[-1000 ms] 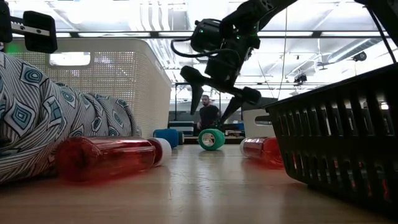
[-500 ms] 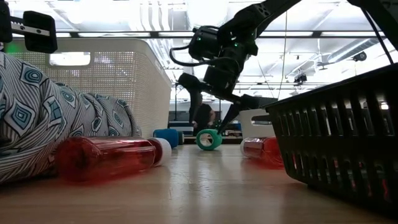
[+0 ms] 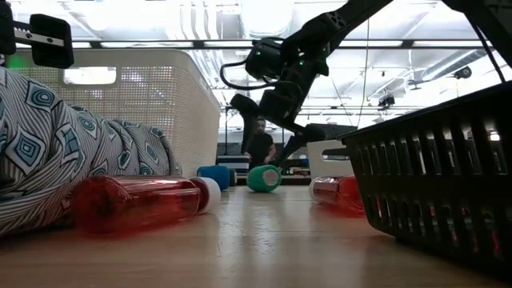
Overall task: Pick & place medical supplies in basket/bin
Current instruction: Put the light green bandage into the small white bin
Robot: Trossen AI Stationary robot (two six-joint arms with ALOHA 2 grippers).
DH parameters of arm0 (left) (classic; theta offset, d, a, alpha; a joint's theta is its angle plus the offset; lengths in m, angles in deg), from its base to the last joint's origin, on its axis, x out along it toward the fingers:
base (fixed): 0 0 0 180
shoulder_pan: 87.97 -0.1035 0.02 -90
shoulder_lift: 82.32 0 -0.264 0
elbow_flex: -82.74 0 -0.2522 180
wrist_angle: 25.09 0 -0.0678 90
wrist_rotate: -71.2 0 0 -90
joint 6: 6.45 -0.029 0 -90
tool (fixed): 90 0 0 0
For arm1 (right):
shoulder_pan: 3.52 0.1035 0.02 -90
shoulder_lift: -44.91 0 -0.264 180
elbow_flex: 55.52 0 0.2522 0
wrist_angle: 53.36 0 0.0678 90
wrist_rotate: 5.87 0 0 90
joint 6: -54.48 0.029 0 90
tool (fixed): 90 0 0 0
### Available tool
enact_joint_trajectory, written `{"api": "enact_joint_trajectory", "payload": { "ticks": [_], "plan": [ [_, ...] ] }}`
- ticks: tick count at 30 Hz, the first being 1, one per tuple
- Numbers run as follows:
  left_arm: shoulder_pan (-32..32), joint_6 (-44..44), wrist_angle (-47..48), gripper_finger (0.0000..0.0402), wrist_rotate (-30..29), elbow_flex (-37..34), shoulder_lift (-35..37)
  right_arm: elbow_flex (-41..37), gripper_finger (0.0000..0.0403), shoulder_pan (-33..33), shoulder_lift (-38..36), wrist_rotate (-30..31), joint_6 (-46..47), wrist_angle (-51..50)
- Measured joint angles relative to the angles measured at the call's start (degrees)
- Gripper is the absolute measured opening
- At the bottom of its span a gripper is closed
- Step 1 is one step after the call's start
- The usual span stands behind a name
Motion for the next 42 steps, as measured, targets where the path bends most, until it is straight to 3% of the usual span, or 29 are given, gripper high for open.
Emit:
{"api": "enact_joint_trajectory", "payload": {
  "ticks": [6,9,16,22,24,31,42],
  "plan": [
    [-0.01,-0.01,0.01,0.0006,0.0,-0.01,0.0,0.95,0.0327,0.7,0.0,0.21,0.89,-2.49],
    [0.0,-0.01,0.0,0.0006,0.0,0.0,0.0,2.59,0.0327,1.78,-0.08,2.56,8.84,-4.37],
    [0.0,-0.01,0.01,0.0006,0.0,-0.01,0.0,9.66,0.0327,3.74,-0.5,10.89,42.94,-11.22],
    [-0.01,-0.01,-0.03,0.0006,0.0,-0.01,0.0,13.43,0.0327,3.8,-0.55,11.94,90.28,-12.99],
    [0.0,-0.01,-0.01,0.0006,0.02,0.0,0.0,13.51,0.0327,3.66,-0.55,12.02,98.55,-13.69],
    [-0.02,0.01,-0.01,0.0006,0.0,0.0,0.0,11.85,0.0327,3.57,-0.21,11.94,111.76,-14.74],
    [0.0,0.01,0.01,0.0006,0.0,0.0,0.0,11.12,0.0327,3.16,4.75,11.94,123.19,-15.8]
  ]
}}
